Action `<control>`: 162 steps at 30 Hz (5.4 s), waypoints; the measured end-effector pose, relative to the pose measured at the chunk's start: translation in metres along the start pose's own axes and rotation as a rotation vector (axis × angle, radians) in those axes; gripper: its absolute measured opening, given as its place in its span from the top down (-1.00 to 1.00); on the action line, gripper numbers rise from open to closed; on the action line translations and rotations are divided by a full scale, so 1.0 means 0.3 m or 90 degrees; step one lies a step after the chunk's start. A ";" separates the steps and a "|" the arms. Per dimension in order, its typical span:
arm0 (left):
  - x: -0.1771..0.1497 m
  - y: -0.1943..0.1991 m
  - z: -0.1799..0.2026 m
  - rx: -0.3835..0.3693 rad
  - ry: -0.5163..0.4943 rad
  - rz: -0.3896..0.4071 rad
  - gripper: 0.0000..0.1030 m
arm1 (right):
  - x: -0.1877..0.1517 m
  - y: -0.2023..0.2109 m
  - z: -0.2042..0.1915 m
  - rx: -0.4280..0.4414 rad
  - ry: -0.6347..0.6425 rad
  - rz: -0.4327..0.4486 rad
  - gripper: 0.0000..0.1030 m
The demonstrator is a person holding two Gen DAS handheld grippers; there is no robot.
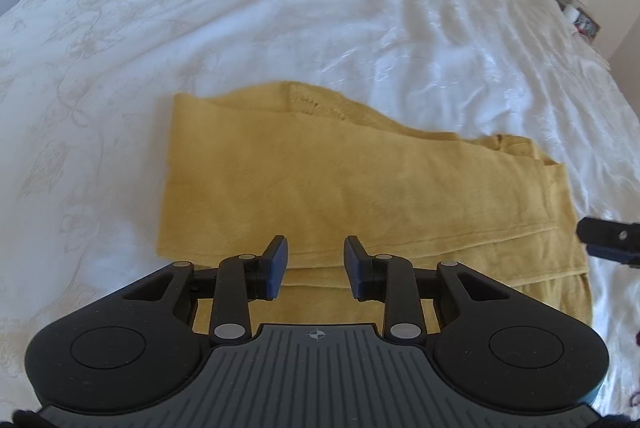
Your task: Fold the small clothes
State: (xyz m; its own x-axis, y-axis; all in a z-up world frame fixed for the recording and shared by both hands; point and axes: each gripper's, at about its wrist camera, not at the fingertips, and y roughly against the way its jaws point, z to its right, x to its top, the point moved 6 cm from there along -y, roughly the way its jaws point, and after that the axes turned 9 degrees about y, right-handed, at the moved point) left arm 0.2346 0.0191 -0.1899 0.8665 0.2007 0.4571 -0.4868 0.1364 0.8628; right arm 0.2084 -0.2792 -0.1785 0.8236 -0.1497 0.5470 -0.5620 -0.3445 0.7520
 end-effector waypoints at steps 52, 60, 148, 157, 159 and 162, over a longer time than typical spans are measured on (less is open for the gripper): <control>-0.057 -0.105 -0.171 0.077 0.067 -0.027 0.37 | 0.086 -0.049 0.212 -0.048 -0.012 -0.061 0.70; -0.075 -0.012 -0.171 0.093 0.018 -0.040 0.38 | 0.045 -0.096 0.205 -0.089 0.040 -0.100 0.43; -0.665 0.392 -0.104 0.097 -0.022 -0.049 -0.86 | -0.638 0.349 0.071 -0.021 0.129 -0.143 -0.99; -0.724 0.414 -0.118 0.059 -0.069 -0.049 -0.86 | -0.765 0.394 0.072 -0.046 0.069 -0.146 -0.99; -0.733 0.423 -0.127 0.054 -0.078 -0.045 -0.86 | -0.783 0.400 0.068 -0.049 0.046 -0.144 -0.99; -0.751 0.438 -0.146 0.042 -0.074 -0.037 -0.86 | -0.805 0.402 0.054 -0.042 0.028 -0.143 -0.99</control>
State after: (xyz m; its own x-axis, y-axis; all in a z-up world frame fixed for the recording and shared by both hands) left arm -0.0295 0.0343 -0.1891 0.9018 0.0799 0.4248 -0.4305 0.0804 0.8990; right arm -0.0570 -0.2996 -0.2257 0.9254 -0.0356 0.3772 -0.3697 -0.3031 0.8783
